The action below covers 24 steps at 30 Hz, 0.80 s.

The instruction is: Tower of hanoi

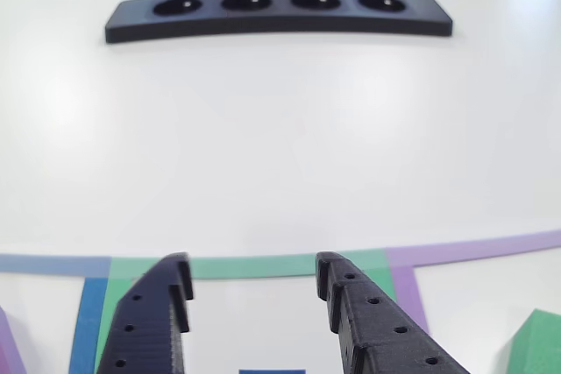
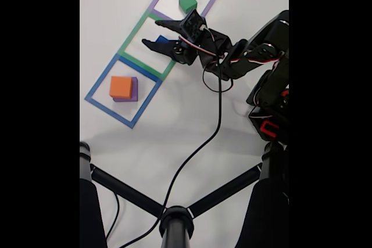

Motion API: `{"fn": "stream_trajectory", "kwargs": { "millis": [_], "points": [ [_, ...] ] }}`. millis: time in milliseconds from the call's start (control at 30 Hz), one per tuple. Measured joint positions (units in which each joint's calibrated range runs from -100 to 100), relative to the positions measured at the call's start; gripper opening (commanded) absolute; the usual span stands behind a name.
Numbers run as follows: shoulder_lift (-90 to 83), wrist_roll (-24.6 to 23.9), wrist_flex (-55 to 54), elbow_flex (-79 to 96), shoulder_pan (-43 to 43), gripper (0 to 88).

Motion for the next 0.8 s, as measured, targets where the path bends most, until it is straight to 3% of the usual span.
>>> {"fn": "stream_trajectory", "kwargs": {
  "millis": [400,667,800],
  "points": [
    [-41.4,0.0,63.6,-7.8,6.1,0.1],
    [-48.0,0.0,101.0,-27.9,14.4,0.2],
    [-48.2,-1.8,112.5,-37.6,17.2,2.0]
  ]
}}
